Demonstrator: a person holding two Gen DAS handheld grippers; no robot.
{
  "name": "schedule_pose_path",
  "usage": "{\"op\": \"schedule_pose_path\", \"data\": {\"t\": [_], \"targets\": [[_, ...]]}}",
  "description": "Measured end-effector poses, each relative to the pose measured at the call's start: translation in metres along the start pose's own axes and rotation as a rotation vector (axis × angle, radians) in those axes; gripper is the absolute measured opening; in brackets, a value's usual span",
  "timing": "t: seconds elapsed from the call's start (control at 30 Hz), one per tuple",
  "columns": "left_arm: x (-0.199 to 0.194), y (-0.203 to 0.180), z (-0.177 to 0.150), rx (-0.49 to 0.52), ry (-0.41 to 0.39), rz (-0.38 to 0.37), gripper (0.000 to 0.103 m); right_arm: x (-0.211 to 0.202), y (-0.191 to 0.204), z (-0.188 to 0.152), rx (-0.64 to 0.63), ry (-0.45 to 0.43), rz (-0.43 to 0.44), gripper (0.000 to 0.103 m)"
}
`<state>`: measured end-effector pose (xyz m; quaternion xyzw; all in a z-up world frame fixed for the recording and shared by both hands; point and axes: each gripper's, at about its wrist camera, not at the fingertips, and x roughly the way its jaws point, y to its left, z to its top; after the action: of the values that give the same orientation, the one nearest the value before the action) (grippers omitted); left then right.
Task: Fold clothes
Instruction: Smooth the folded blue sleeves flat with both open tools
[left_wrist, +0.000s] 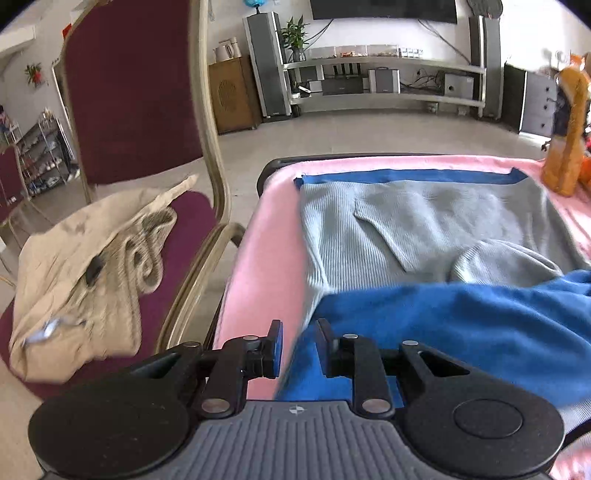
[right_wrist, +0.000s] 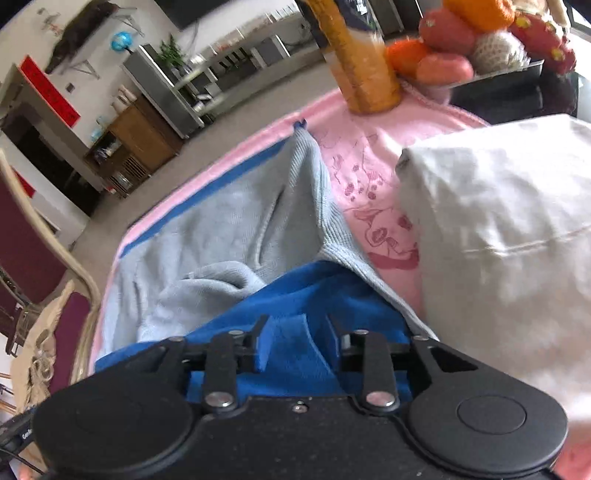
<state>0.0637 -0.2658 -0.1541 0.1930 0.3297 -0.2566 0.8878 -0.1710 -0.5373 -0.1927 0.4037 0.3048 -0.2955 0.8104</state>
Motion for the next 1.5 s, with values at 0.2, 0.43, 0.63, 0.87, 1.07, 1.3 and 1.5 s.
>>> {"op": "schedule_pose_path", "data": {"t": [0.2,0.43,0.63,0.87,1.07,1.3,1.5], "targets": [[0.038,0.0,0.002,-0.053,0.099,0.002,0.024,0.032,-0.011,0.002,0.09,0.054,0.019,0.031],[0.052,0.005,-0.004,-0.075,0.174,0.036,0.025,0.023,-0.004,-0.002,0.078,0.002,0.057,0.005],[0.053,-0.001,-0.007,-0.05,0.171,0.055,0.027,0.027,0.028,-0.013,-0.198,-0.122,-0.127,0.005],[0.023,0.012,-0.006,-0.126,0.081,0.069,0.027,0.017,0.036,-0.023,-0.303,-0.146,-0.218,0.021],[-0.021,0.025,-0.022,-0.19,0.047,-0.001,0.027,-0.029,0.022,-0.027,-0.142,-0.126,-0.012,0.033],[0.002,0.006,-0.048,-0.118,0.208,-0.031,0.021,0.002,0.0,-0.043,0.13,0.213,0.323,0.033],[-0.006,-0.015,-0.064,0.026,0.202,0.032,0.026,0.012,-0.023,-0.053,0.205,0.291,0.167,0.0]]}}
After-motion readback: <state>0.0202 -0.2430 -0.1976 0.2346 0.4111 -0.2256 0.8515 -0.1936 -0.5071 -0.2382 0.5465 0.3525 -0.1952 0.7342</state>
